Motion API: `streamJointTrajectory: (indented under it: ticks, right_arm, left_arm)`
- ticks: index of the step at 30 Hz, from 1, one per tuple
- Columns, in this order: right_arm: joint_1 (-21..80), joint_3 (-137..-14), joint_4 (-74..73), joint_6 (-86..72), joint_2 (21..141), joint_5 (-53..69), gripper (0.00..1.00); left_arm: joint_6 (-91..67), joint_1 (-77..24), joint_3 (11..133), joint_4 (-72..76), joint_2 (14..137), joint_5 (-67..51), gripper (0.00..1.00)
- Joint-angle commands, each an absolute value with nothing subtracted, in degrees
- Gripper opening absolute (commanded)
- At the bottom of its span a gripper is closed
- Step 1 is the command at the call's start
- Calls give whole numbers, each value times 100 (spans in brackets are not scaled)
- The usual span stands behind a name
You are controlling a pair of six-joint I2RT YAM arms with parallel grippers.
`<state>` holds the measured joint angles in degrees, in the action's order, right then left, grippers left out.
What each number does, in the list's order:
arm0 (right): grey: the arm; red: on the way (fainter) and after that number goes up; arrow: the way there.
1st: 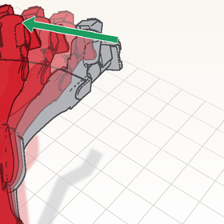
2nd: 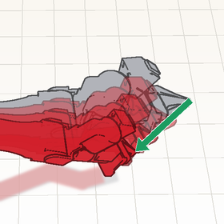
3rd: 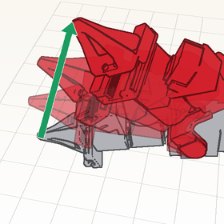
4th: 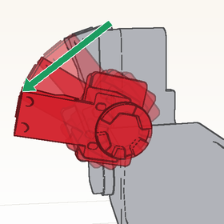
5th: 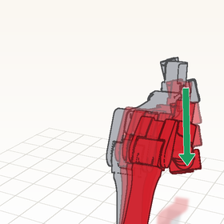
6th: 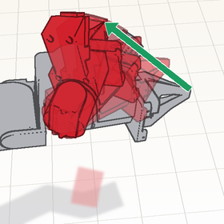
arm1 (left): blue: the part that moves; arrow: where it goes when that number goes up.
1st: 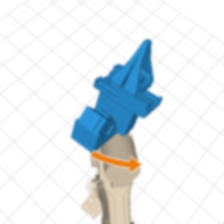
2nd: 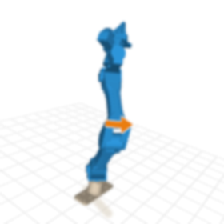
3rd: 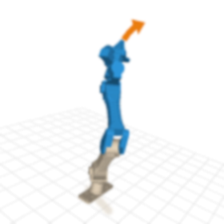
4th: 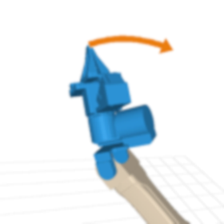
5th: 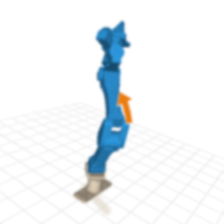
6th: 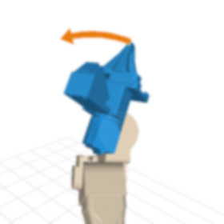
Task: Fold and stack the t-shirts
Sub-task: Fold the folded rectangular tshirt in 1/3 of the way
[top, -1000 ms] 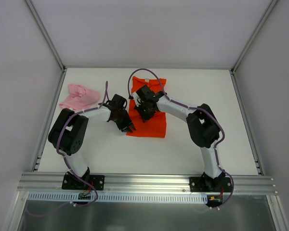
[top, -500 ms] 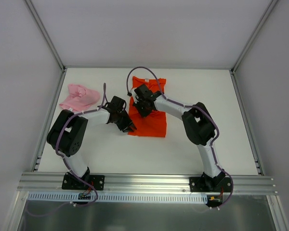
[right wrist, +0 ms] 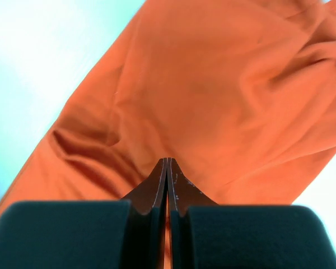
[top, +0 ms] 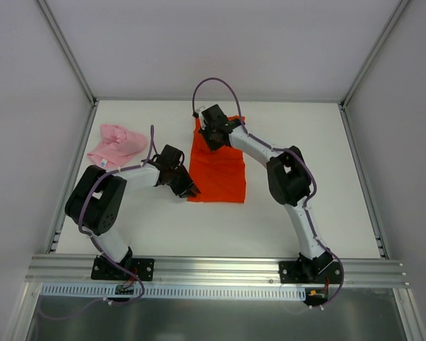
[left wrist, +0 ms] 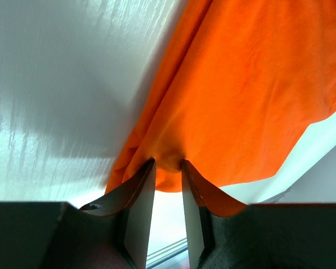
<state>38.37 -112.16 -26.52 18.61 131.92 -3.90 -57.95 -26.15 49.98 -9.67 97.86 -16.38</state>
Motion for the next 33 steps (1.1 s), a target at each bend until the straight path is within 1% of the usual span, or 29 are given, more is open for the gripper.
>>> streamJointTrajectory:
  ticks: [1, 4, 8, 9, 11, 12, 14, 17, 21, 23, 30, 33]
  right_arm:
    - [3788, -11768, -2804, 1977, 13263, -624, 1]
    - [3727, -11901, -2883, 1995, 13044, -729, 1]
    - [3490, -11234, -2866, 1777, 12359, -590, 1]
    - [3437, -10789, -2857, 1758, 12018, -371, 1]
    - [3306, -10356, -2804, 1723, 11682, -186, 1]
    - [3279, -10023, -2821, 1740, 11446, 242, 1]
    - [3217, -9810, -2943, 1784, 11295, 569, 1]
    - [3226, -9607, -3129, 1881, 11215, 1211, 1]
    - [3348, -9142, -2945, 1837, 11048, 1494, 1]
    - [3427, -9123, -2936, 1828, 11118, 1687, 1]
    - [3647, -9167, -2786, 1837, 11531, 1811, 1]
    - [3656, -9404, -2821, 1881, 11847, 1723, 1]
  left_arm:
    - [-5643, -2602, 4623, -1801, 9818, -1116, 27]
    - [-5643, -2602, 4553, -1828, 9704, -1064, 28]
    - [-5625, -2602, 4491, -1863, 9589, -1046, 29]
    - [-5616, -2602, 4483, -1881, 9563, -976, 29]
    - [-5564, -2602, 4517, -1942, 9519, -941, 32]
    - [-5537, -2593, 4518, -1925, 9510, -949, 32]
    - [-5537, -2593, 4526, -1934, 9510, -941, 32]
    - [-5555, -2602, 4518, -1890, 9545, -984, 32]
    - [-5528, -2602, 4509, -1916, 9554, -967, 32]
    - [-5528, -2601, 4491, -1925, 9554, -967, 32]
    - [-5493, -2602, 4483, -1960, 9554, -949, 31]
    - [-5493, -2602, 4482, -1995, 9554, -932, 31]
